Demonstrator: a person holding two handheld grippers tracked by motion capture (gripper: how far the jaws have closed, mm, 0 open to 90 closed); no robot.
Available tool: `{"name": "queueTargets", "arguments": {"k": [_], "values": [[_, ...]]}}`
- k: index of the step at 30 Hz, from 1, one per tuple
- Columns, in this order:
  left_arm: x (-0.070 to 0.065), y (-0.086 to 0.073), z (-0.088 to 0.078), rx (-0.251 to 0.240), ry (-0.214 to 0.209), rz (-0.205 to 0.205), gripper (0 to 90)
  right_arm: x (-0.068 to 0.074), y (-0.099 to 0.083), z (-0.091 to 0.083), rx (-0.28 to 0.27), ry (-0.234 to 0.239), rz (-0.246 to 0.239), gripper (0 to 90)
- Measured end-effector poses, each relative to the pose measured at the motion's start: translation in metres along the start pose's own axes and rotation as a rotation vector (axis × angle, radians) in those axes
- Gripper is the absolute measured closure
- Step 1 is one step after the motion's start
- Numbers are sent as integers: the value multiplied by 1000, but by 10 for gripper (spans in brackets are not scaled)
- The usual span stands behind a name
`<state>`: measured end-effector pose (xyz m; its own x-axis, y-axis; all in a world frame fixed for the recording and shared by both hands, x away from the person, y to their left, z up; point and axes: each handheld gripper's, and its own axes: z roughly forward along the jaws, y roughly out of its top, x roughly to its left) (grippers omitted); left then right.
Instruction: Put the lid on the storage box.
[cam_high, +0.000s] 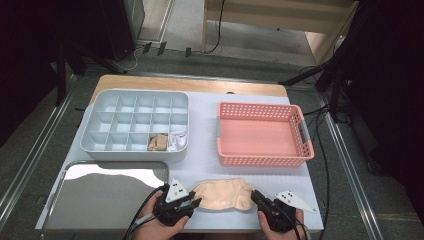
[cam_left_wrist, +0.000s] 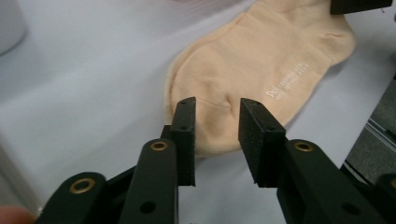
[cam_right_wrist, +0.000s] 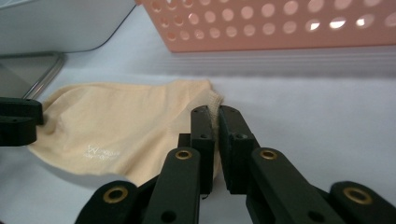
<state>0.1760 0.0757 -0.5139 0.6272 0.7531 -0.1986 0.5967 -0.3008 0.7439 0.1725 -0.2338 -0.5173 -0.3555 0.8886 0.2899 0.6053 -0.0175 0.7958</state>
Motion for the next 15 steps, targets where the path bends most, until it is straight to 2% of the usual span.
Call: {"name": "queueTargets", "arguments": {"k": [4, 7, 8, 12, 14, 15], "values": [[7, 1, -5, -12, 4, -23, 654, -1, 2, -4, -31, -12, 0, 862], [6, 0, -3, -5, -13, -14, 665, -2, 2, -5, -37, -18, 2, 865], [3, -1, 0, 11, -14, -3, 664, -2, 2, -5, -39, -18, -2, 864], [1, -3, 4, 25, -16, -9, 614, -3, 0, -1, -5, -50, -8, 793], [2, -2, 4, 21, -25, -22, 585, -4, 1, -2, -11, -50, -7, 819], [2, -1, 2, 4, -21, -26, 570, -4, 1, -2, -11, -54, -6, 836]]}}
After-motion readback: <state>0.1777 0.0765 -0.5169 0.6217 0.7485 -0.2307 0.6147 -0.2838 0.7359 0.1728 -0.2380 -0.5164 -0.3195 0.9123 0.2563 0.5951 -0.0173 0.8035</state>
